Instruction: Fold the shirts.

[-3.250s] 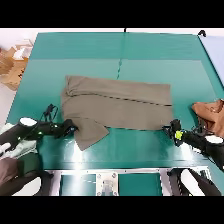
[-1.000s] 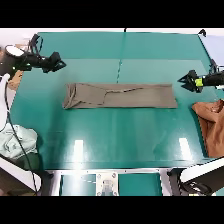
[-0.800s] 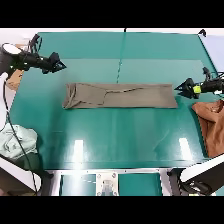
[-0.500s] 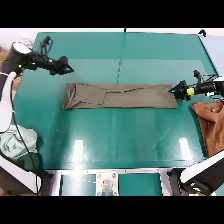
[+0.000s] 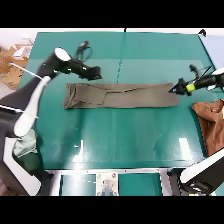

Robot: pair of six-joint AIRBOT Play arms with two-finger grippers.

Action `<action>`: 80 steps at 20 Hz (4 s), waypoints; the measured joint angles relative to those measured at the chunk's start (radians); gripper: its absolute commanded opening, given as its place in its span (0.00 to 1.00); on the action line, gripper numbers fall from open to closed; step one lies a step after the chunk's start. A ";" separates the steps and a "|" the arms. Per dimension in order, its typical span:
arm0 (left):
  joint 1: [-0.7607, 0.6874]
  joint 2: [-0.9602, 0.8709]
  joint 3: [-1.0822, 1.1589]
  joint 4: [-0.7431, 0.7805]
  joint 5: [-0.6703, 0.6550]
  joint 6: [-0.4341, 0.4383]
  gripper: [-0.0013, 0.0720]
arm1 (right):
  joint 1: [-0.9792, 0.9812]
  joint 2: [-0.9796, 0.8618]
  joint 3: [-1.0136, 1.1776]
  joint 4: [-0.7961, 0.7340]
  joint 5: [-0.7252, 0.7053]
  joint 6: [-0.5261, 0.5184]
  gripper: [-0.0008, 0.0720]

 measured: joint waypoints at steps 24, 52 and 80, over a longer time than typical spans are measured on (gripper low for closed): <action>-0.138 -0.215 0.296 -0.074 -0.163 -0.082 0.05 | 0.132 0.362 0.083 0.232 0.198 0.084 0.03; 0.388 0.113 0.270 0.285 -0.521 0.029 0.05 | 0.560 0.093 0.036 -0.005 -0.290 0.333 0.66; 0.388 0.113 0.270 0.303 -0.539 0.022 0.05 | 0.204 0.330 0.053 0.232 -0.224 0.280 0.03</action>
